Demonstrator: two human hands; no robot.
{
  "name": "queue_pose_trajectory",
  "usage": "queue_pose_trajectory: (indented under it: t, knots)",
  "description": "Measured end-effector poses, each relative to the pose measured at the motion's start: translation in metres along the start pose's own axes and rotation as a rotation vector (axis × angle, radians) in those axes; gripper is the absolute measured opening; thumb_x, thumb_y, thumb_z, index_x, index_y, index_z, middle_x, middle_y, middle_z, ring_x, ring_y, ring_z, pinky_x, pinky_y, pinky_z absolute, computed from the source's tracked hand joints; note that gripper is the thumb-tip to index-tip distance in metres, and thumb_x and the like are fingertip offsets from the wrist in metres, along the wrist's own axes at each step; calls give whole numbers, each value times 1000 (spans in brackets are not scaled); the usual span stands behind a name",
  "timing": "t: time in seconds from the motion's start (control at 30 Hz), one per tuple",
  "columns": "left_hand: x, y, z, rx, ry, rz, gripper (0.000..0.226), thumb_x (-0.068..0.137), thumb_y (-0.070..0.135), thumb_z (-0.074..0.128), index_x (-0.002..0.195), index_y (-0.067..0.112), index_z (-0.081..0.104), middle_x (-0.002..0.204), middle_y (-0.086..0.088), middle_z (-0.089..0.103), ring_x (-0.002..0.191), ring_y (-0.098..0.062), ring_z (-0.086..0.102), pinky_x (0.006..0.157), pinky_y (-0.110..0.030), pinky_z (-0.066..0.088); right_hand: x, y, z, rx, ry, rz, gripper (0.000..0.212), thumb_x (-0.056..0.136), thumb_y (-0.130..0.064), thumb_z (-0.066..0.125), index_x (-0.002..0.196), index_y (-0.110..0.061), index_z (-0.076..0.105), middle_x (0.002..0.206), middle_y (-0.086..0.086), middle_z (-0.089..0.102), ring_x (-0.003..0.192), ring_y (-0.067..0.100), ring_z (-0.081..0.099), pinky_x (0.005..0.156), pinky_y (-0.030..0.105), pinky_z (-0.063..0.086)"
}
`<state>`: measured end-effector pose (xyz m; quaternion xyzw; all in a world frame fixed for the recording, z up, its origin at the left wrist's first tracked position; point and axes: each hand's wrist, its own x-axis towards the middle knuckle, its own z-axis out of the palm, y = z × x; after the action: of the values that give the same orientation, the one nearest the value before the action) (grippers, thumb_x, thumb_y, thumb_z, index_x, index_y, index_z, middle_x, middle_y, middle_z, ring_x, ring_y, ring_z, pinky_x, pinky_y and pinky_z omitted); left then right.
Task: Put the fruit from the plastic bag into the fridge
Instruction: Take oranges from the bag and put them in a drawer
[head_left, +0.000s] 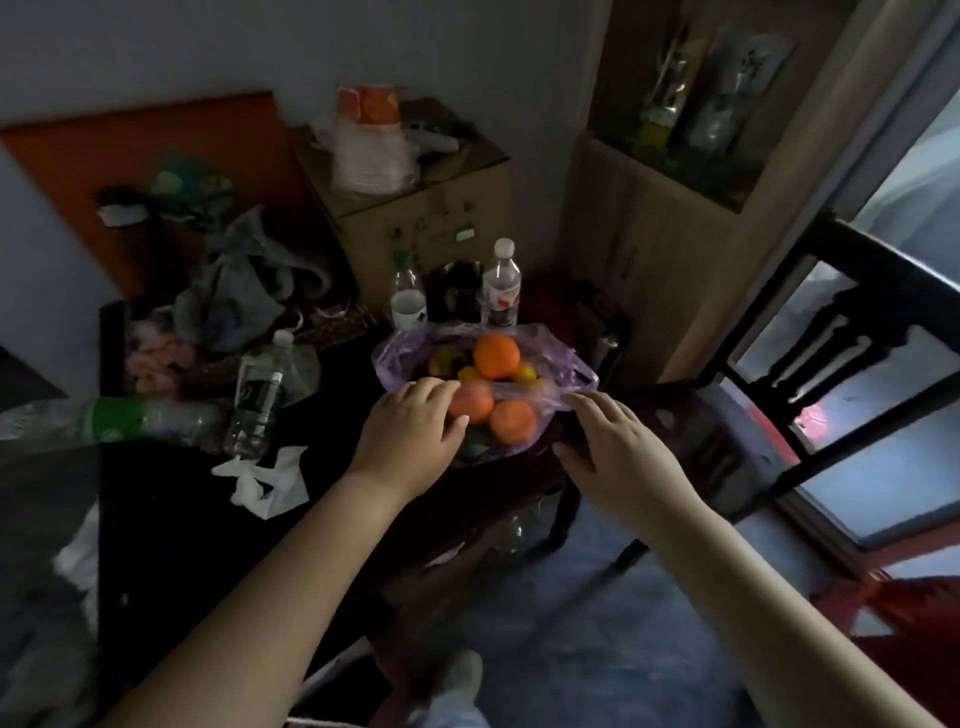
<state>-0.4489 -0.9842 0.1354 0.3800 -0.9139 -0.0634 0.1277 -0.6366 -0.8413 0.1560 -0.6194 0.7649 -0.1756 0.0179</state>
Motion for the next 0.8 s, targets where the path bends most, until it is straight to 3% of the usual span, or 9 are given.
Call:
queue_pose_trajectory:
  t: [0.1, 0.33, 0.5, 0.67, 0.8]
  knots:
    - [26, -22, 15, -11, -32, -17, 62, 89, 51, 24, 130, 14, 53, 127, -3, 58, 115, -24, 54, 92, -36, 43, 39, 1, 22, 7, -38, -17, 53, 84, -32, 63, 131, -10, 49, 131, 7, 55, 120, 30, 52, 95, 39, 45]
    - [97, -65, 63, -146, -144, -46, 43, 98, 40, 38, 132, 16, 50, 130, -1, 54, 119, -21, 50, 96, -35, 40, 132, 12, 70, 36, -154, 42, 52, 91, -33, 54, 138, -15, 42, 140, 2, 46, 129, 21, 41, 99, 32, 36]
    - [131, -83, 102, -243, -246, -75, 35, 96, 34, 43, 126, 20, 54, 125, -3, 54, 114, -25, 53, 91, -46, 45, 188, 27, 112, 63, -178, 115, 48, 90, -27, 55, 135, -14, 44, 138, 3, 47, 126, 23, 44, 95, 37, 41]
    - [151, -88, 128, -296, -350, -79, 40, 95, 33, 46, 133, 21, 48, 132, -2, 48, 118, -24, 47, 92, -44, 45, 221, 38, 145, 44, -225, 119, 54, 86, -17, 59, 137, -16, 41, 142, 6, 40, 128, 28, 39, 93, 40, 43]
    - [155, -92, 146, -307, -418, -80, 48, 91, 37, 53, 135, 21, 44, 135, -1, 44, 121, -23, 44, 90, -42, 47, 230, 44, 167, 27, -263, 151, 63, 80, -20, 69, 136, -16, 41, 147, 10, 34, 133, 32, 34, 95, 44, 43]
